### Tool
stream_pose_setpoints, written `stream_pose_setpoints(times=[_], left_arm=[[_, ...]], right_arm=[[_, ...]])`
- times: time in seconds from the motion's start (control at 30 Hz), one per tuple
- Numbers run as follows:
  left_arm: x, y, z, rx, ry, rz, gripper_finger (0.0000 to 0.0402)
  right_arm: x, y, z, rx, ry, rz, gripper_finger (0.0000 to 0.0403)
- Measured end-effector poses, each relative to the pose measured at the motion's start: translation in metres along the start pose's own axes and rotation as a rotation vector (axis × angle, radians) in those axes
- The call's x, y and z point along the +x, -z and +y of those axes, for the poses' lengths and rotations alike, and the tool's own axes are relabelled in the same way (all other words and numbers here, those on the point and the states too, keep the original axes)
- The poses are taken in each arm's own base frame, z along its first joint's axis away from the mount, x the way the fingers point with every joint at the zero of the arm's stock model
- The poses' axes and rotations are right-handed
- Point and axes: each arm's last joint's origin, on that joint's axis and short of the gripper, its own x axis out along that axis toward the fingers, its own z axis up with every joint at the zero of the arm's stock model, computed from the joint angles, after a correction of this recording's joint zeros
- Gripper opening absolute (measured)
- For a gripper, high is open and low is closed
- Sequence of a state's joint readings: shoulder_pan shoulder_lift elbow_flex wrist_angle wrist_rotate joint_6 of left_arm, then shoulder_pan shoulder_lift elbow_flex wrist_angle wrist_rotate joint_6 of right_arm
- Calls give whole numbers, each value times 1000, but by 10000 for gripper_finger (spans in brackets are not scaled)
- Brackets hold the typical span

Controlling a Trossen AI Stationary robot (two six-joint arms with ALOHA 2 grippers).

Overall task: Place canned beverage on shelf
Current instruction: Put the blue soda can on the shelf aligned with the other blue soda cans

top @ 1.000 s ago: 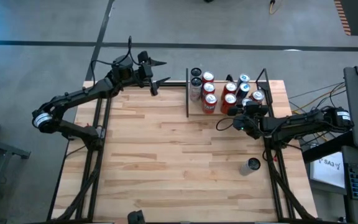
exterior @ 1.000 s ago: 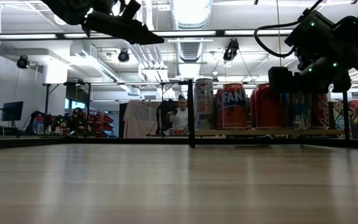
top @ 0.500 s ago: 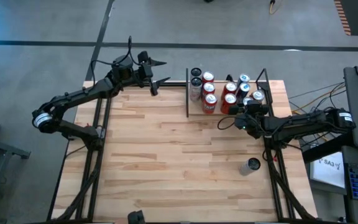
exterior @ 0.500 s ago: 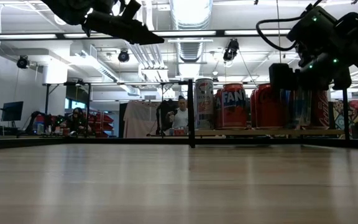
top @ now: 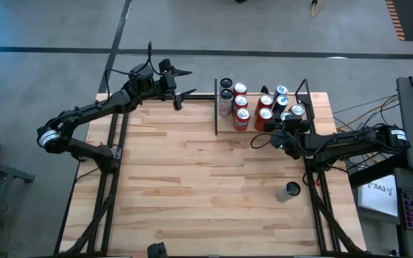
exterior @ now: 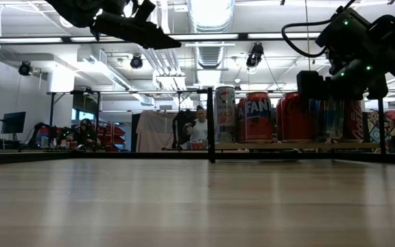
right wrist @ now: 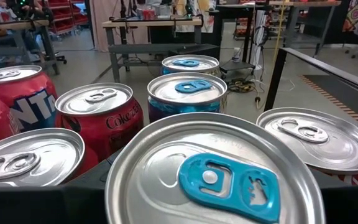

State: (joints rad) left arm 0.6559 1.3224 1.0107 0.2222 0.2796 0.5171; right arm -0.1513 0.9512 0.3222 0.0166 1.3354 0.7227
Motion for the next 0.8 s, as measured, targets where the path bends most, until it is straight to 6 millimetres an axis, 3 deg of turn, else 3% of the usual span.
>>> stream_pose_setpoints(times=[0.8], left_arm=[[0, 0, 0, -2, 3, 5, 292]], right_arm=[[2, 2, 1, -3, 14, 1, 241]])
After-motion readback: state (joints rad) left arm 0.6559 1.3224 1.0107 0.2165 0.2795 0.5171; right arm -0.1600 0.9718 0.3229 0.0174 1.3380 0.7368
